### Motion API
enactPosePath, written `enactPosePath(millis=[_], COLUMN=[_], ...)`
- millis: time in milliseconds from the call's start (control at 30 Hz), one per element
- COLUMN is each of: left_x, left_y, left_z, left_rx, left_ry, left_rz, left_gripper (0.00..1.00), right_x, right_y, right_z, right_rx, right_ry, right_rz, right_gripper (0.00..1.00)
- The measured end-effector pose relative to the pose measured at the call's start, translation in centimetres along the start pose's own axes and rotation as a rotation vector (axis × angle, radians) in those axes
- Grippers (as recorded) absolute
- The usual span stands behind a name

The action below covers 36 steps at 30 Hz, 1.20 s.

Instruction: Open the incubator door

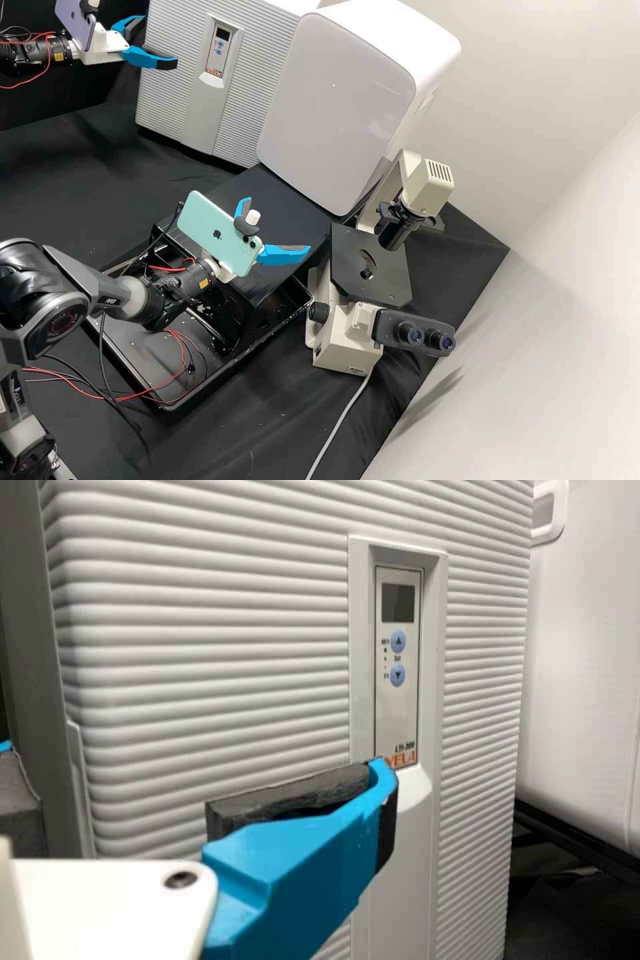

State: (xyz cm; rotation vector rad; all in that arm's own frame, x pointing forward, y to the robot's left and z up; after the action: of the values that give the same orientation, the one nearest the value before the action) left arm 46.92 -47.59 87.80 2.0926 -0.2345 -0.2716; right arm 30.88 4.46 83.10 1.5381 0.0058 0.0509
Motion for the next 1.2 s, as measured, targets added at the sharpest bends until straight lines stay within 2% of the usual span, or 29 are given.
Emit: enactPosePath(millis=[233,400,600,1200], left_x=[0.6,1.6,2.5,3.2], left_y=[0.5,0.7,-0.1,-1.0], left_z=[0.0,0.0,-0.3,-0.3], left_rx=[0.021,-0.011,-0.015,-0.022], left_ry=[-0.020,-0.025,-0.021,-0.017], left_rz=[0.013,0.021,-0.004,-0.024], left_gripper=[1.00,1.00,1.00,1.00], right_x=[0.0,0.0,0.0,0.0], right_y=[0.0,0.0,0.0,0.0], right_z=[0.0,0.0,0.0,0.0], right_rx=[0.000,0.000,0.000,0.000], right_ry=[0.000,0.000,0.000,0.000], right_rz=[0.000,0.000,0.000,0.000], right_gripper=[1.00,1.00,1.00,1.00])
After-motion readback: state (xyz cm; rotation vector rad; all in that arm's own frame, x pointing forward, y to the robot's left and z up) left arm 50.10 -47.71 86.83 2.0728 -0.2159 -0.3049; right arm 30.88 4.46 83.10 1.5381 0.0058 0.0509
